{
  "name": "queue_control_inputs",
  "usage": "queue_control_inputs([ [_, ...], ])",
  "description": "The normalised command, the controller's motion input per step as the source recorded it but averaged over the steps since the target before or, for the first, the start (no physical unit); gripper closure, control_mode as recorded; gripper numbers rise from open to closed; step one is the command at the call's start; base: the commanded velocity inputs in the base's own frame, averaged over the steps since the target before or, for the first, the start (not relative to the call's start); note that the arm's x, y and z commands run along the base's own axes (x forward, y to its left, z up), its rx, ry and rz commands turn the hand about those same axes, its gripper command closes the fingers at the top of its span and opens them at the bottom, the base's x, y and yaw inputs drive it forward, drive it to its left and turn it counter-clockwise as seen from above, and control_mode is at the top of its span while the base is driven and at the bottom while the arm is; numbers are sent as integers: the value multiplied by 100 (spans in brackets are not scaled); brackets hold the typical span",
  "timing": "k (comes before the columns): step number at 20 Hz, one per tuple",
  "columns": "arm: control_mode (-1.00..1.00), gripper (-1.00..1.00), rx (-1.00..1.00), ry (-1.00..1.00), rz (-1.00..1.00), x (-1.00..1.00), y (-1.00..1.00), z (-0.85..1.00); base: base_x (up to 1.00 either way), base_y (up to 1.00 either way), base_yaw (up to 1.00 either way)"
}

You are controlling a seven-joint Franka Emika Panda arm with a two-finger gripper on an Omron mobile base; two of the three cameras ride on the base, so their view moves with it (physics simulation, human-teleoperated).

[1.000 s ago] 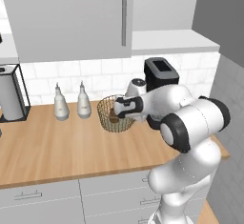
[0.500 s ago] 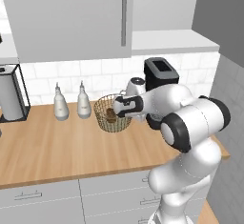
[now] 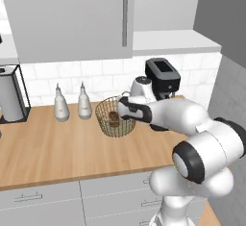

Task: Open the cabinet, pick up the bread from the cabinet and place it in the basket. Then move the basket to the dining counter.

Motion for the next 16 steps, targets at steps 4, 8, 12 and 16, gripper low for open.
queue_control_inputs([
  [4,-100,100,0,1,-4,-70,-23,57,0,0,0],
  [8,-100,100,0,0,-4,-75,-34,61,0,0,0],
  [12,-100,100,0,-2,-2,-76,-67,56,0,0,0],
  [16,-100,100,0,-2,-5,-54,-57,61,0,0,0],
])
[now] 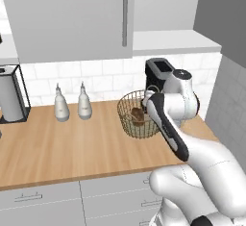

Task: Open the cabinet, pick up the bread from the cabinet and place it in the basket. Then move the basket to the dining counter.

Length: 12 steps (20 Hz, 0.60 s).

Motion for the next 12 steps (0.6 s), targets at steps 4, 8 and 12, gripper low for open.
queue_control_inputs([
  [4,-100,100,0,-1,-10,-48,-42,58,0,0,0],
  [8,-100,100,0,0,-9,-27,-35,40,0,0,0],
  [12,-100,100,0,0,-8,-27,-36,31,0,0,0],
])
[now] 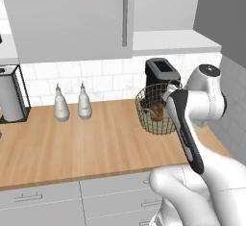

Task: Open the cabinet, pick up the bread from the cabinet and place it in the basket. Then move the basket to the dining counter.

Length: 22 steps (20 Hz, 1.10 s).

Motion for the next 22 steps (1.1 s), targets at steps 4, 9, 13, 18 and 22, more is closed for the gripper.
queue_control_inputs([
  [4,-100,100,0,-6,-6,-41,-15,25,0,0,0],
  [9,-100,100,0,-6,-10,-65,-21,48,0,0,0],
  [13,-100,100,4,-1,-8,-71,-3,64,0,0,0],
  [18,-100,100,16,-1,0,-88,2,70,0,0,0],
  [22,-100,100,10,-6,0,-80,10,41,0,0,0],
])
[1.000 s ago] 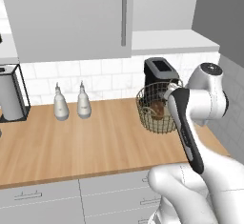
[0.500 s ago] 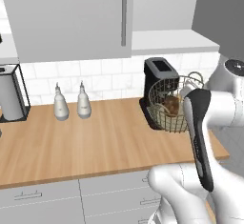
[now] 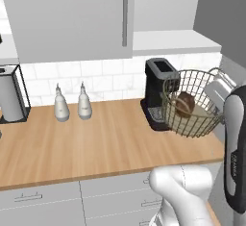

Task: Open the cabinet, pick up the bread from the cabinet and place it in the basket. Then move the basket to the dining counter.

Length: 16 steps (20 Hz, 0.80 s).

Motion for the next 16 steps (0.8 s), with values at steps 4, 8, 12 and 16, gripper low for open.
queue_control_inputs([
  [4,100,100,0,0,0,0,0,0,-42,80,0],
  [8,100,100,0,0,0,0,0,0,-2,100,22],
  [12,100,100,0,0,0,0,0,0,-20,100,35],
  [16,100,100,0,0,0,0,0,0,-45,100,41],
])
